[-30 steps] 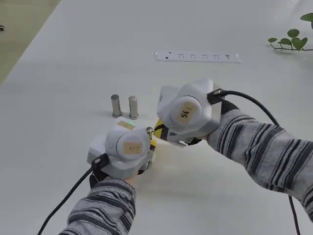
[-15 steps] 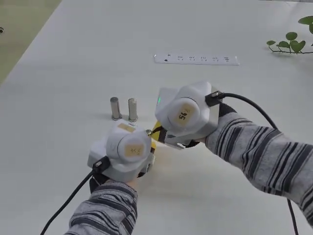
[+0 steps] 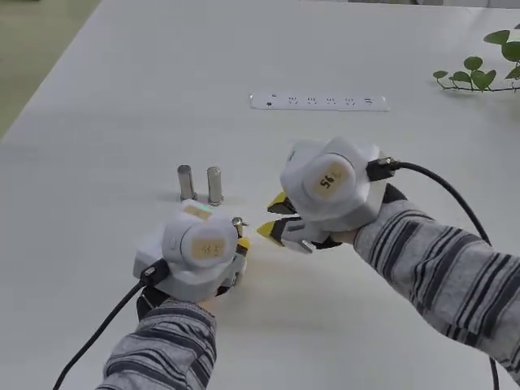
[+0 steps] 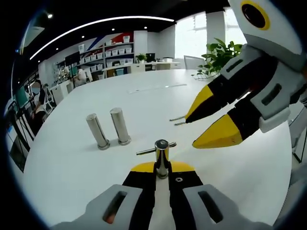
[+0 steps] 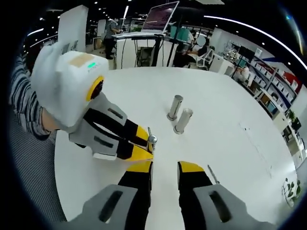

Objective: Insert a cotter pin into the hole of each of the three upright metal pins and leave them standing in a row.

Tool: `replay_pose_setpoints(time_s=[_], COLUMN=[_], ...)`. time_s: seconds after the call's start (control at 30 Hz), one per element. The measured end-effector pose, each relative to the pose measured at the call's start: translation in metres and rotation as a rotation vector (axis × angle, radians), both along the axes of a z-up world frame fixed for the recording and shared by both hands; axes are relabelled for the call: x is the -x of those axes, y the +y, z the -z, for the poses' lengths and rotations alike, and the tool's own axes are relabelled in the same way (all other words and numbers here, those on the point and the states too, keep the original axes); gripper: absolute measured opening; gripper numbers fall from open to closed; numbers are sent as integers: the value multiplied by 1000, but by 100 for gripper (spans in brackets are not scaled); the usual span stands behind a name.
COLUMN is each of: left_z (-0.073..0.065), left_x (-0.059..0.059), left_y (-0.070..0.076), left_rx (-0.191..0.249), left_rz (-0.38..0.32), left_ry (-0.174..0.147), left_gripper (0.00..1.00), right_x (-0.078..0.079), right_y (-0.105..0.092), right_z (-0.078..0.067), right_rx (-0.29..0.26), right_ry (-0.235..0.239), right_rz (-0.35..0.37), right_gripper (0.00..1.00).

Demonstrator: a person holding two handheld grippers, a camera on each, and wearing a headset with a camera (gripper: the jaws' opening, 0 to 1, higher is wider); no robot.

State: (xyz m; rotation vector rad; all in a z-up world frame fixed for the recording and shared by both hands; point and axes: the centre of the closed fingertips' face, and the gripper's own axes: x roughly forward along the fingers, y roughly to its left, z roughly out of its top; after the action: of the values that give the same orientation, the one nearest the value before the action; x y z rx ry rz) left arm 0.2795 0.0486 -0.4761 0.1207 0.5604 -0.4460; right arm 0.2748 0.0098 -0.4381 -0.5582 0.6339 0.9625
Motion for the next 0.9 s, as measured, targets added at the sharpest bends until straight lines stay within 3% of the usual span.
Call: replay_pose_setpoints(time_s=[0.17, 0.43, 0.63, 0.9], left_z=[-3, -6, -5, -2], left_x=[-3, -12, -16, -20], left_y=[13, 46, 63, 71], left_rx=[0, -18, -29, -41], left_rz=[-11, -52, -72, -69], left_ry=[-5, -8, -8, -2], left_gripper=[5, 5, 5, 5], right_x=[5, 13, 17, 20], right_y=[-8, -19, -21, -19], right_z=[2, 5, 4, -1], right_rx=[-87, -154, -191, -242], right_ry=[71, 101, 104, 81], right_rz=[75, 128, 141, 145], right_gripper=[22, 26, 28, 32])
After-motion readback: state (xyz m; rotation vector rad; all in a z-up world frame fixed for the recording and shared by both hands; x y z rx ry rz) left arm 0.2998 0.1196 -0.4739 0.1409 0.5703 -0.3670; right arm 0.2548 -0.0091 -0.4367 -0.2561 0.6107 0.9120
